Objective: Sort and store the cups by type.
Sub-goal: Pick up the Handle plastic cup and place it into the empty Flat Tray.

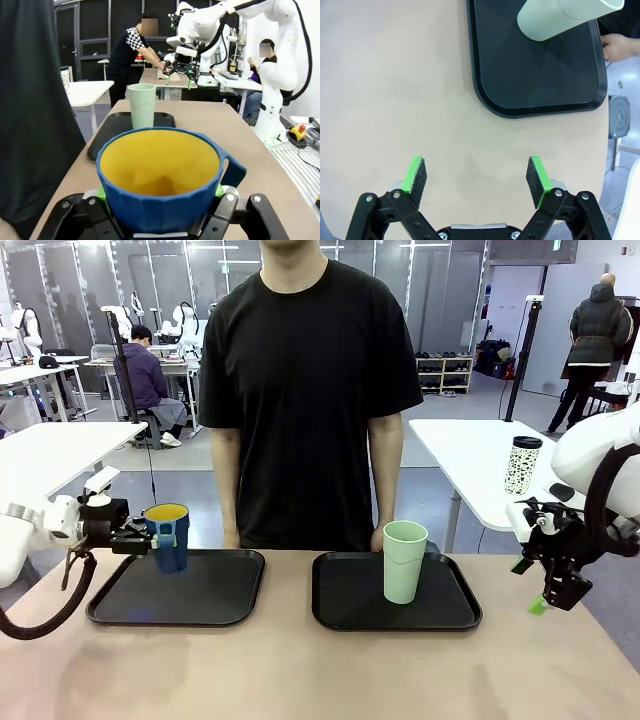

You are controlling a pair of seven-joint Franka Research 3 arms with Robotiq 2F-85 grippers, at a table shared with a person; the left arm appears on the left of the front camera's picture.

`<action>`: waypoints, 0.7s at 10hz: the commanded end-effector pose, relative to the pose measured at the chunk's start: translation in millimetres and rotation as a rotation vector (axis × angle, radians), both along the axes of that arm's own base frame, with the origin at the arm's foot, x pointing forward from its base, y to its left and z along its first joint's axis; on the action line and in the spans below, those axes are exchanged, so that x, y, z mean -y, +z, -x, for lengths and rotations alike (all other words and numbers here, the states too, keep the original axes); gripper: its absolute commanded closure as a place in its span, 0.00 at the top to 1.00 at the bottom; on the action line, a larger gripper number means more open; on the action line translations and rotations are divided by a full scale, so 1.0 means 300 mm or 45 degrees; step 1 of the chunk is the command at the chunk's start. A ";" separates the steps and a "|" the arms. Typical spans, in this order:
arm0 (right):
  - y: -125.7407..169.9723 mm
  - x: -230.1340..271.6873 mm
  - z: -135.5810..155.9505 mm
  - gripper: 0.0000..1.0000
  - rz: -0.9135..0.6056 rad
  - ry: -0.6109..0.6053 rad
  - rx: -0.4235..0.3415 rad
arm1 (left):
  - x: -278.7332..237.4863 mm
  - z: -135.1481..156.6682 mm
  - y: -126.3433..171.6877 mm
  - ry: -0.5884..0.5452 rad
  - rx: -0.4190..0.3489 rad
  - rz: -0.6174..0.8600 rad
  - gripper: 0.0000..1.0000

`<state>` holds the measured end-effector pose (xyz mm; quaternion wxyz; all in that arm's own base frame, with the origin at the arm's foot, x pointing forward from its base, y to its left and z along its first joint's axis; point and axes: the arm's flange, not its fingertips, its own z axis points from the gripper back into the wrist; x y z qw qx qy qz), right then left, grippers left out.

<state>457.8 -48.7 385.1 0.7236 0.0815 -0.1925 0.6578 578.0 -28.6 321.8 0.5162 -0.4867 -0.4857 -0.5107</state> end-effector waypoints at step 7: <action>-0.002 -0.001 0.002 1.00 0.012 0.006 0.002 | -0.022 -0.075 -0.106 -0.059 0.031 0.035 0.79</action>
